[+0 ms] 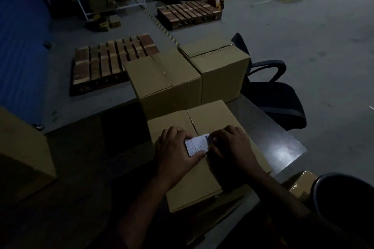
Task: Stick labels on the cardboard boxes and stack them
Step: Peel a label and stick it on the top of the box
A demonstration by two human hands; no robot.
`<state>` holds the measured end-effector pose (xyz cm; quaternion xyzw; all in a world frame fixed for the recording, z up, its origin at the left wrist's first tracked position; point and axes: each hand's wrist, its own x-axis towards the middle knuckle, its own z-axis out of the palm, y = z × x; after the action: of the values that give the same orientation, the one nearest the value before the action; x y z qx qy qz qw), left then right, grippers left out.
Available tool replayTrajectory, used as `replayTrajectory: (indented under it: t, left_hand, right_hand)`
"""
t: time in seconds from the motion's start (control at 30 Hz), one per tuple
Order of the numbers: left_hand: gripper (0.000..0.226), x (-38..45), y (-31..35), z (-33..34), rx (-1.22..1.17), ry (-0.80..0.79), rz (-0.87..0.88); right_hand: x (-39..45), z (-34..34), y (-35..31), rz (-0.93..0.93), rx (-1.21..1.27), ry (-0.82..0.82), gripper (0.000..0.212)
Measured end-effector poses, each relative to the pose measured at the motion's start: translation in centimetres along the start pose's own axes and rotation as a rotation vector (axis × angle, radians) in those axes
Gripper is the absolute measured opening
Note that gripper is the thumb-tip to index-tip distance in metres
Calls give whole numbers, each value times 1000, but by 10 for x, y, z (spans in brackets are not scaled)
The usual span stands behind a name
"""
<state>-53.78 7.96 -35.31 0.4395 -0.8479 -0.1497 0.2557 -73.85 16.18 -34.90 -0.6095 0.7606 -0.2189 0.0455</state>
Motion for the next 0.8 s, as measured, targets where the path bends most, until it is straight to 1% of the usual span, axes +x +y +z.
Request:
replayTrajectory:
  t: [0.1, 0.2, 0.23, 0.3, 0.4, 0.47, 0.53, 0.6, 0.7, 0.8]
  left_hand:
    - [55, -1, 1, -3, -27, 9, -3]
    - [52, 2, -1, -1, -78, 23, -45]
    - [52, 5, -3, 0, -120, 28, -76]
    - [55, 14, -8, 4, -155, 39, -128]
    - [55, 38, -16, 5, -41, 70, -183]
    - [60, 57, -20, 5, 14, 76, -205]
    - [67, 68, -24, 7, 68, 50, -216]
    - [69, 69, -29, 12, 122, 35, -234]
    - [65, 60, -34, 16, 162, 88, -265]
    - [61, 49, -32, 8, 216, 127, -389]
  right_hand:
    - [2, 0, 0, -20, 35, -5, 28]
    - [-1, -7, 3, -65, 96, -45, 18]
    - [-4, -10, 3, -70, 106, -49, 18]
    - [-17, -19, 0, -30, 100, -40, 28]
    - [-51, -23, -8, -24, -7, -24, 49]
    - [-66, -18, -10, -37, -49, -15, 56]
    - [-65, -15, -8, -36, -53, 19, 52]
    - [-55, -15, -3, -68, -51, 29, 46]
    - [-30, -21, 11, -149, -28, -35, 45]
    - [0, -29, 30, -259, -16, -123, 43]
